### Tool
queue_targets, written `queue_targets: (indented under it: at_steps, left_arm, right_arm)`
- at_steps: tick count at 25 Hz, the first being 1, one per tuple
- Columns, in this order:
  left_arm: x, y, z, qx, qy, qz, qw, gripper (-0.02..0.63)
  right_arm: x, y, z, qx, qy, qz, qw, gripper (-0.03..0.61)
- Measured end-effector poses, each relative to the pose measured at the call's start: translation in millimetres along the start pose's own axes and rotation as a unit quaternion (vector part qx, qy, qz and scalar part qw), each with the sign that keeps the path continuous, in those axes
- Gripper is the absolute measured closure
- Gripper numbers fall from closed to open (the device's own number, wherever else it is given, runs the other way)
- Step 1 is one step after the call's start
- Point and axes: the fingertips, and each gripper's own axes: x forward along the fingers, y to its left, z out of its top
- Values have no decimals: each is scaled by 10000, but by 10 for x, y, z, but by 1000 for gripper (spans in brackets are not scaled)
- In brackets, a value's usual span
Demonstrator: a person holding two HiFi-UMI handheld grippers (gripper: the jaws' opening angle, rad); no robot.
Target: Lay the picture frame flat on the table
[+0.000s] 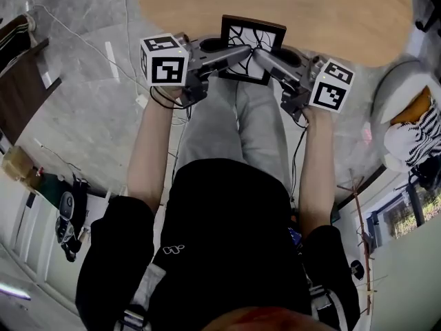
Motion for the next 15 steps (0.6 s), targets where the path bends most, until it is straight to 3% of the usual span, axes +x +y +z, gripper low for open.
queue_targets:
  at_steps: [8, 12, 15]
  left_arm:
    - [1, 45, -31, 233, -181, -168, 9994, 555]
    - [-197, 221, -224, 323, -389, 366, 9980, 506]
    - [-520, 328, -456, 49, -931, 902, 9916, 502]
  right_arm:
    - [10, -31, -34, 99, -99, 179, 9997, 548]
    - [-21, -60, -30, 101, -344, 202, 9992, 552]
    - [-59, -180, -10, 36, -554, -88, 9984, 552]
